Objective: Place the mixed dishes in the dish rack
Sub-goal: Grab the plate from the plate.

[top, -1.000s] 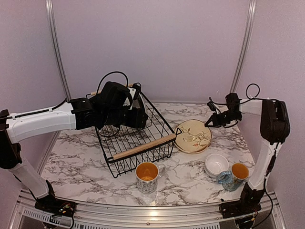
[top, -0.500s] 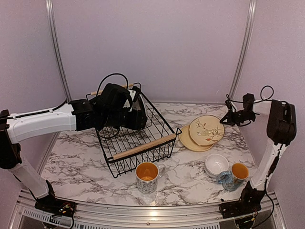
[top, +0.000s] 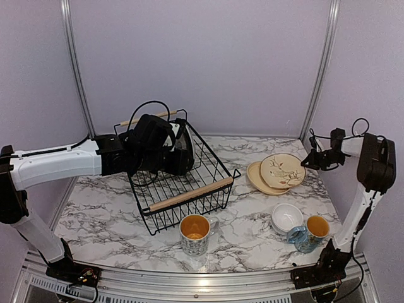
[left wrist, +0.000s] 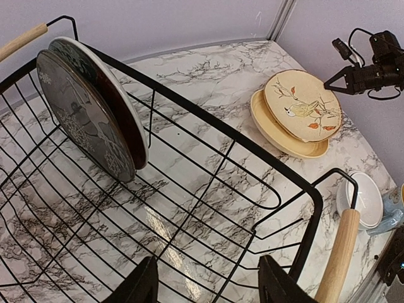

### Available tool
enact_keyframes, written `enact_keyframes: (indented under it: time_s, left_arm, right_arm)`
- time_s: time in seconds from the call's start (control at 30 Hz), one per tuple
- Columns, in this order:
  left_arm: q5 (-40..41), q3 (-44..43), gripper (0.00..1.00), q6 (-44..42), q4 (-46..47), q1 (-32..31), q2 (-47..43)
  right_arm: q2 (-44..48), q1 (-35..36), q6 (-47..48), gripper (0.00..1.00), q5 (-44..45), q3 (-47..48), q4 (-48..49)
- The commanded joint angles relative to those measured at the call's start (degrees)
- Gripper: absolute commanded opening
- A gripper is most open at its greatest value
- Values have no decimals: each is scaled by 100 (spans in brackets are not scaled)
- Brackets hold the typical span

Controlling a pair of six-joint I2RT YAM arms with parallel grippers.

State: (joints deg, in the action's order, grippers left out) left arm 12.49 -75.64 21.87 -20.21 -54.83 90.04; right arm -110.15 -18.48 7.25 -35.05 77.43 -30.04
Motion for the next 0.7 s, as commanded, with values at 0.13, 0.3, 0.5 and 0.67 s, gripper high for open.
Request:
enact_keyframes:
  time_s: [0.13,0.3,0.5,0.67]
  left_arm:
    - [-21,204,56,-33,122,-28,-175]
    - [-19,207,56,-50,143,-28,-180]
    - [-40,199,56,-51,139,-28,-162]
    - [-38,192,56,-47,116,-28,-153]
  right_arm:
    - [-346,20,-9,3,270,-22,52]
    - [-412,20,18,8,-444,-34,-22]
    - [-622,20,14,22,-1154,1,-177]
    - [-653,20,20,16,-1276,31,-169]
